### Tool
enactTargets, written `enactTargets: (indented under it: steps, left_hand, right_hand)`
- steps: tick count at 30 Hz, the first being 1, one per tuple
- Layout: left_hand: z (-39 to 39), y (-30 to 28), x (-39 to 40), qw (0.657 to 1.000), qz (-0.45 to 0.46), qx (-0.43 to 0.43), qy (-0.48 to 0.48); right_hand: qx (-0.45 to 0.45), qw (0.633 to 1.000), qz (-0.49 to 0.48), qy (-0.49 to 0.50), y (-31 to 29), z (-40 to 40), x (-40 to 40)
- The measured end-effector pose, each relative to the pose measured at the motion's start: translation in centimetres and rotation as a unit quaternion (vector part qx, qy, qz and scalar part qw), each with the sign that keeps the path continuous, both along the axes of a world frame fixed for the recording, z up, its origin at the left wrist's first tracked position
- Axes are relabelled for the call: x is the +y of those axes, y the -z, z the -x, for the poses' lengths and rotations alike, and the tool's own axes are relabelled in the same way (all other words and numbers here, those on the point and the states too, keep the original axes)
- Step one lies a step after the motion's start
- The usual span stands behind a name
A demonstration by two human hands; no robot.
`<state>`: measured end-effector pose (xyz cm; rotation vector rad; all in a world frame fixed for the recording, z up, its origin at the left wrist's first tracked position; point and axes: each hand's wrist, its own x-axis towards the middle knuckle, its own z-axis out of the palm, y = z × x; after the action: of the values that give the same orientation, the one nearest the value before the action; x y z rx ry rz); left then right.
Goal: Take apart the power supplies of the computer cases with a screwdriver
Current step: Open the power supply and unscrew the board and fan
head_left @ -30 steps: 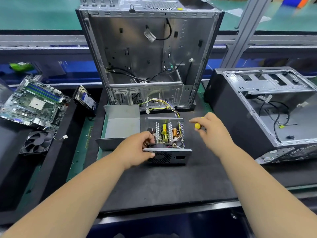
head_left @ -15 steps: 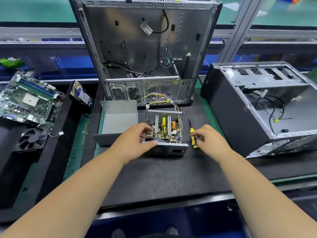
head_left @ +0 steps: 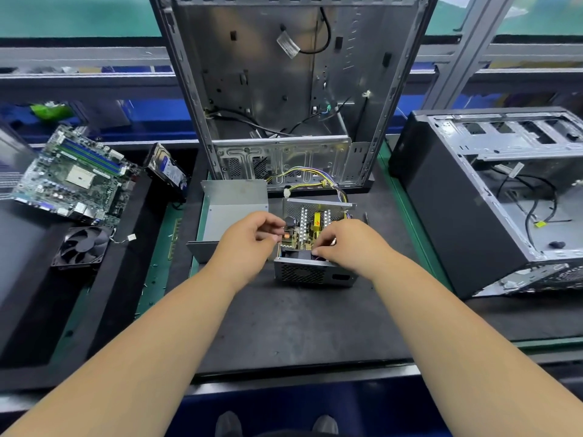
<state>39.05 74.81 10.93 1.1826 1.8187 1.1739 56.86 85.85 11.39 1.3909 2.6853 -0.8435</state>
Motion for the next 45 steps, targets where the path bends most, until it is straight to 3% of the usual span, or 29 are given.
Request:
enactTargets:
  steps: [6, 11, 18, 28, 34, 40, 42, 45]
  left_hand:
    - [0.8, -0.1, 0.0, 1.000, -0.001, 0.020, -0.010]
    - [1.1, 0.4, 0.7, 0.972, 0.037, 0.218, 0.084]
    - [0.8, 1.1, 1.8, 0.921, 0.090, 0.359, 0.122]
    - [0.4, 1.2, 2.9, 0.906, 0.063, 0.388, 0.154]
    - [1.5, 1.8, 2.0, 0.926, 0.046, 0.363, 0.094]
    - [0.3, -0.3, 4.1, 0.930, 0.002, 0.350, 0.110]
    - [0.5, -0.9, 4.8, 0.924, 0.028, 0.359, 0.129]
    - [1.6, -1.0, 4.9, 0.954, 0.064, 0.271, 0.113]
  right_hand:
    - [-0.022, 0.999, -0.029, -0.018, 0.0, 0.8, -0.1]
    - [0.020, 0.998, -0.053, -0.011, 0.6, 0.8, -0.8]
    - [0.103, 0.994, -0.046, -0.008, 2.0, 0.4, -0.7]
    - [0.177, 0.983, 0.043, 0.014, 3.0, -0.1, -0.1]
    - [0.186, 0.982, -0.005, -0.027, 3.5, 1.1, -0.6]
    - [0.255, 0.963, 0.056, 0.071, 3.6, -0.3, -0.3]
    - [0.259, 0.960, 0.076, 0.079, 3.4, -0.2, -0.3]
    - [0.257, 0.961, 0.067, 0.078, 3.2, -0.1, -0.1]
